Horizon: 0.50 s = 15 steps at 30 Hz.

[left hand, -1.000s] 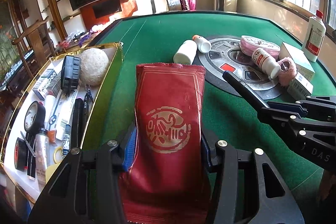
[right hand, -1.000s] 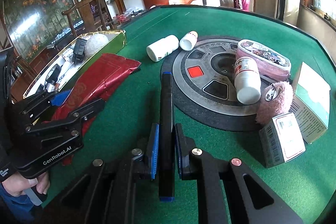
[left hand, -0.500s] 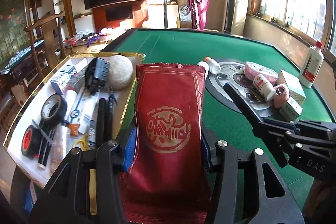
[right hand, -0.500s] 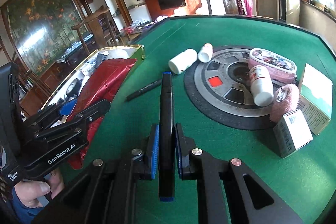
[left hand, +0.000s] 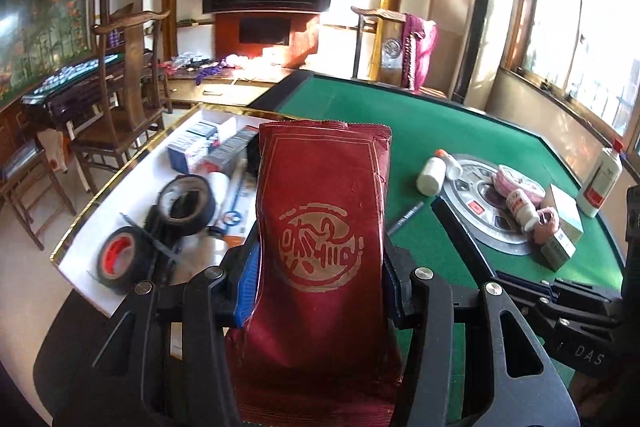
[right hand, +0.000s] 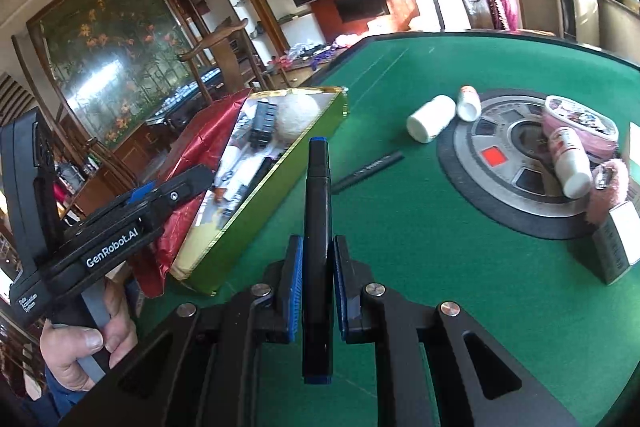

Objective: Organize objects
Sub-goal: 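Carry the red packet and black marker over the gold tray with both tools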

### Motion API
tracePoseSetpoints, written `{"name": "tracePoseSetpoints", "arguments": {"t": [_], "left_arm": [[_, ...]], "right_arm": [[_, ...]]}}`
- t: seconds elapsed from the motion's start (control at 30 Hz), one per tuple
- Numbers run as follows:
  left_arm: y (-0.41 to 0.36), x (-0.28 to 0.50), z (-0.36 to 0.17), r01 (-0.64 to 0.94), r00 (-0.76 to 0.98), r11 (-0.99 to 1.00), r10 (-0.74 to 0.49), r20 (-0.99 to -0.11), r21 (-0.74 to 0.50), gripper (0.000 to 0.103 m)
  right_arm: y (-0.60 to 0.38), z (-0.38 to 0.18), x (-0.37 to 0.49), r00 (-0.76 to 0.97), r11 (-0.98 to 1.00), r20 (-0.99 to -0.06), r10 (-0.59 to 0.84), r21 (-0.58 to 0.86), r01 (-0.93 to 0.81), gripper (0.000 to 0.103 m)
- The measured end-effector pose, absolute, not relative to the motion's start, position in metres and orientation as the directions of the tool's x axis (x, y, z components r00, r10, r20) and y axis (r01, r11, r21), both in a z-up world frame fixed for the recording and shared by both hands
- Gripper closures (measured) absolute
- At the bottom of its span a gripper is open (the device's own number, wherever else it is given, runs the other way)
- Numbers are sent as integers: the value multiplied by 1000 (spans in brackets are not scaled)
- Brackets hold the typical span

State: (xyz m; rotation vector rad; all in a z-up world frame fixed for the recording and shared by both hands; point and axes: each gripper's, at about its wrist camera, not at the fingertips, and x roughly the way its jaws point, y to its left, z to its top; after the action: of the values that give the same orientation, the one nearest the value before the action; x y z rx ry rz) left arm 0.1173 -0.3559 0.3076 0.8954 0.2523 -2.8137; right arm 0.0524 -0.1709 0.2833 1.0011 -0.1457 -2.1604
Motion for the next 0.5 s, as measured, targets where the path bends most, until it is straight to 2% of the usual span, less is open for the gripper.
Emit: {"name": "tracePoseSetpoints", "arguments": {"t": [0.5], "left_arm": [[-442, 130, 304, 382, -766, -912, -221, -604, -151, 53]], "right_arm": [[-277, 300, 62, -311, -617, -600, -737, 410, 672, 90]]}}
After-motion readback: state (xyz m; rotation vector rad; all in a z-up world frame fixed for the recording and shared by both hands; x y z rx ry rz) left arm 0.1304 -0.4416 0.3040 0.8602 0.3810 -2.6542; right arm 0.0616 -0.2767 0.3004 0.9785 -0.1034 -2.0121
